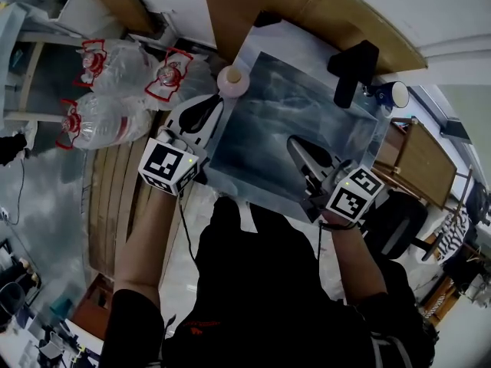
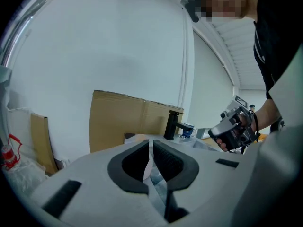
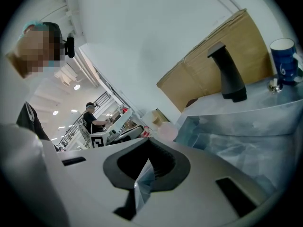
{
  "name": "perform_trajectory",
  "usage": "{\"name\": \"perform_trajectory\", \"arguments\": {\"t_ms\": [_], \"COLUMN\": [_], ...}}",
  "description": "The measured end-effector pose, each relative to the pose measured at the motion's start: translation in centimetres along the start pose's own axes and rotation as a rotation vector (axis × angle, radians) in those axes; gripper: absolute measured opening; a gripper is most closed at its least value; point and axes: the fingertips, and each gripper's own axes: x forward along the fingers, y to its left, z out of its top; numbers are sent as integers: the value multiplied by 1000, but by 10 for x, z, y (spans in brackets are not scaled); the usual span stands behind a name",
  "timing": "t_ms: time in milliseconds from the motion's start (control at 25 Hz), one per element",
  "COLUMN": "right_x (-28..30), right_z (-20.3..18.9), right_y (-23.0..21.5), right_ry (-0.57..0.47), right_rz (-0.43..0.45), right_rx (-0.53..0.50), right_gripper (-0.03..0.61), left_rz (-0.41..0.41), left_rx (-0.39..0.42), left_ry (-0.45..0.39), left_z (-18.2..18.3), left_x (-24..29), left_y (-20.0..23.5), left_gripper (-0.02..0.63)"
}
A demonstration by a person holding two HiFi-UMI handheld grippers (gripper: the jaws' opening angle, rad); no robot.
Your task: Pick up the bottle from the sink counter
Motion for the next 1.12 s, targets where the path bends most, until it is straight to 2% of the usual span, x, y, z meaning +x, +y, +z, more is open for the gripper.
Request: {"name": "perform_trajectory", "arguments": {"t_ms": [80,440,560,1000,1120], "right_x": [1,5,6,13,16], "right_z": [-3,-14,-17,-21,-23], "right_y": [-4,-16,-22,-42,-45], "right_ry": [7,31,35,47,50], "right_rz": [-2,-15,-19,-38,-37], "right_rx": [1,11,15,5,3], "right_gripper": [3,3,3,3,3], "left_rz": [2,-2,-15,-62,-61], "left_rx": [13,84,114,148,155], "left_ry": [3,12,21,22,21], "left_z": [-2,-10,-14,-16,-19], "left_x": [6,38,48,72,74], "left_y": [4,18,21,21,21], "left_gripper": [36,188,209,214,189]}}
